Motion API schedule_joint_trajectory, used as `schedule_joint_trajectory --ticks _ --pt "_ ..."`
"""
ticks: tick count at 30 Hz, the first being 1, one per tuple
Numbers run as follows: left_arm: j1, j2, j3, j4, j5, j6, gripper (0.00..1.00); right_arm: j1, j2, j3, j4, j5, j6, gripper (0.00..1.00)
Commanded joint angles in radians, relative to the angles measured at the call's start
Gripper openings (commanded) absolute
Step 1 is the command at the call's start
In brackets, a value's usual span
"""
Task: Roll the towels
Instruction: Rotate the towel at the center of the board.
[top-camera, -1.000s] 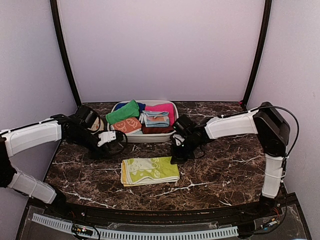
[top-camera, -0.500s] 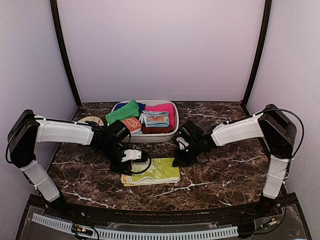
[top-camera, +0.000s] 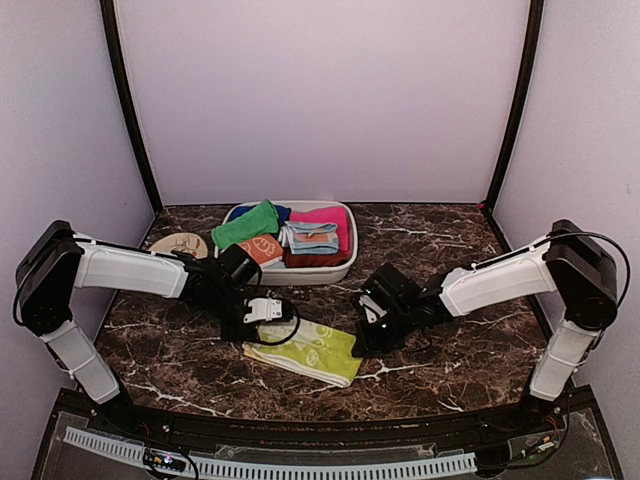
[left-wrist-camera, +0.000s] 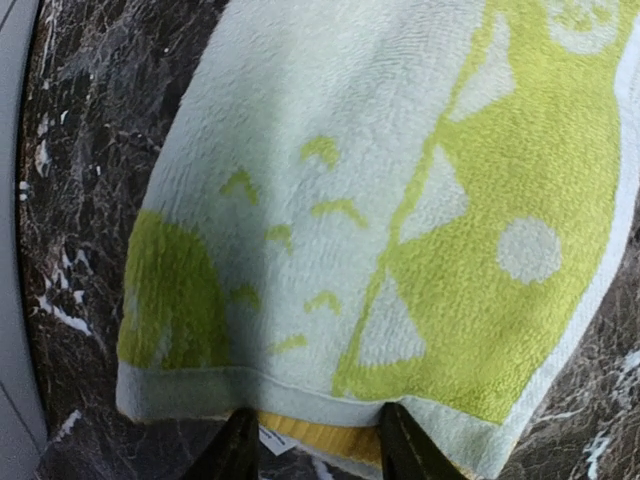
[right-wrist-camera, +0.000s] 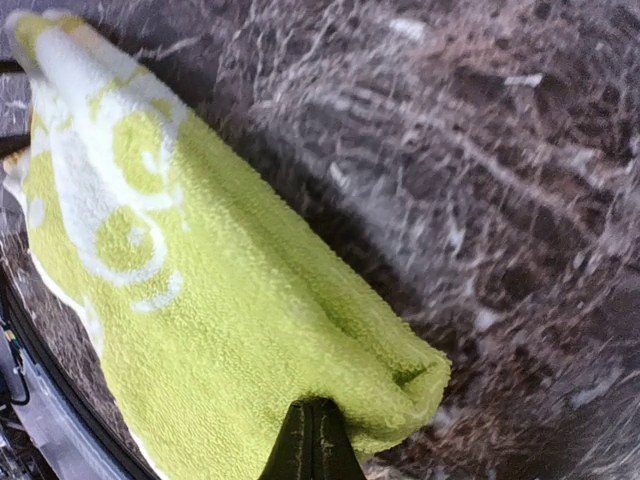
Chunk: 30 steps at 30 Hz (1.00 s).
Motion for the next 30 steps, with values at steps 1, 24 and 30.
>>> schedule_joint_trajectory --ticks 1,24,30 --pt "0.005 -0.052 0.02 0.009 -0.113 0.03 0.47 0.039 -0.031 -0.028 -0.197 0.028 -0.002 0.0" --pt "-0.03 -0.139 -0.04 -0.143 0.136 -0.051 0.5 -0.049 -0.006 0.002 -0.216 -0.026 -0.11 0.0" --pt "-0.059 -0.084 -0.059 -0.045 0.081 -0.074 0.49 0.063 -0.074 -0.115 -0.142 -0.051 0.0 0.0"
